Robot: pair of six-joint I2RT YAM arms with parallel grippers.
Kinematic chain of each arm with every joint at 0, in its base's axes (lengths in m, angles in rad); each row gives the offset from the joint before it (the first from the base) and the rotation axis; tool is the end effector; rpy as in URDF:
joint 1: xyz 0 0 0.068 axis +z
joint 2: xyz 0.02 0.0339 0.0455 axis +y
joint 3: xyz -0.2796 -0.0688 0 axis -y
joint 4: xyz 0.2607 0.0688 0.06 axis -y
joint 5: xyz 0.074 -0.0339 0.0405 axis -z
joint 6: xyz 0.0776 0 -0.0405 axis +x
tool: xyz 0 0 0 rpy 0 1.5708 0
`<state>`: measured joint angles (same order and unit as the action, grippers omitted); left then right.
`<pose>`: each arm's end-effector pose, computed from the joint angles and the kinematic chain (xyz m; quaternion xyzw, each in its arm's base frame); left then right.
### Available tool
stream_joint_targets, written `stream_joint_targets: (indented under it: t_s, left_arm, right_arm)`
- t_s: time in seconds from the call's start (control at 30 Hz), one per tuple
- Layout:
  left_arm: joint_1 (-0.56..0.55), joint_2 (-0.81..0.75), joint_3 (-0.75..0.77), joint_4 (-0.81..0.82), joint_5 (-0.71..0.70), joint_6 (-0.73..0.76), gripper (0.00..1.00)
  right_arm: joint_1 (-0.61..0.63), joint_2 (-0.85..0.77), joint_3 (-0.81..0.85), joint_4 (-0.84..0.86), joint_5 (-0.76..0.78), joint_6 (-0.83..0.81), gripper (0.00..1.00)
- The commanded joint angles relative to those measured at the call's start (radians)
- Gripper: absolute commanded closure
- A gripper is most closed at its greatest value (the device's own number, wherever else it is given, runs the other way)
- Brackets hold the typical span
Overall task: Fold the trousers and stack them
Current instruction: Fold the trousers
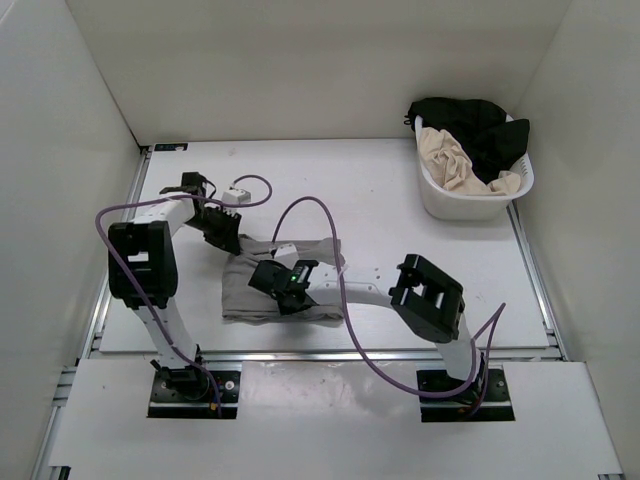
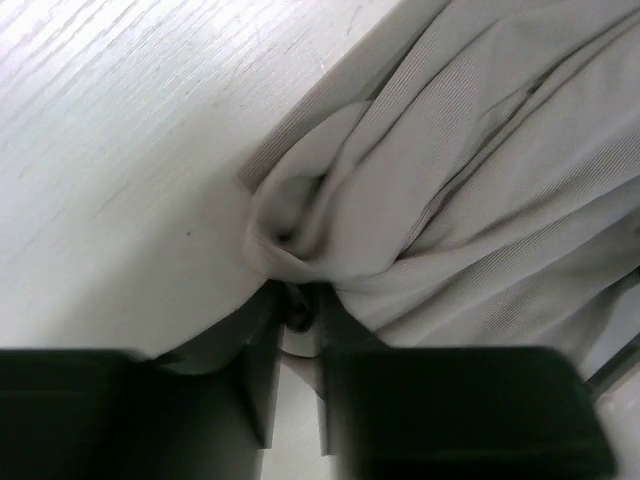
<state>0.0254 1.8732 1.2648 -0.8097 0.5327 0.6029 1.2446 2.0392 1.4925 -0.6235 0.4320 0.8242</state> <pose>0.3738 -0.0299 0.1414 0.2932 0.9164 -0.2269 0.1511 0.1770 0.4220 0.1457 -0.1580 0.9451 0.0597 0.2799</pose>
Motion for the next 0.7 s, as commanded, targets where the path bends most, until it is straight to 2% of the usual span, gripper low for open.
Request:
stream_joint_targets:
  t_s: [0.0,0.03,0.1,0.3,0.4,0.43,0.5,0.57,0.63,0.67]
  left_arm:
    - [-0.007,0.004,0.002,0.029,0.038,-0.04,0.74]
    - [-0.007,0.018,0.011,0.029,0.038,-0.054,0.86]
    - [-0.007,0.018,0.037,0.038,0.027,-0.1,0.86]
    - [-0.007,0.04,0.09,0.09,-0.06,-0.213,0.86]
    - [-0.007,0.04,0.1,0.09,-0.037,-0.204,0.84]
    - [-0.007,0.031,0.1,0.09,-0.027,-0.195,0.77]
    - [-0.007,0.0,0.091,0.064,-0.007,-0.184,0.6]
    - [0.004,-0.061,0.091,0.031,0.016,-0.163,0.39]
    - [0.025,-0.113,0.091,0.004,0.026,-0.163,0.25]
    - [0.025,-0.17,0.091,-0.028,0.026,-0.163,0.11]
  right_arm:
    - [-0.013,-0.005,-0.018,0.015,-0.021,0.068,0.79]
    - [-0.013,-0.005,-0.052,0.024,-0.048,0.081,0.86]
    - [0.01,-0.048,-0.101,0.059,-0.049,0.102,0.99]
    - [0.088,-0.083,-0.161,0.035,-0.039,0.064,1.0]
    - [0.088,-0.074,-0.134,0.022,-0.039,0.017,0.68]
    - [0.088,-0.086,-0.117,0.022,-0.039,0.016,0.54]
    - [0.088,-0.114,-0.085,-0.021,-0.003,-0.013,0.45]
    - [0.076,-0.154,-0.016,-0.071,0.037,-0.036,0.27]
    - [0.05,-0.206,0.031,-0.094,0.05,-0.074,0.18]
    - [0.039,-0.226,0.061,-0.103,0.059,-0.088,0.17]
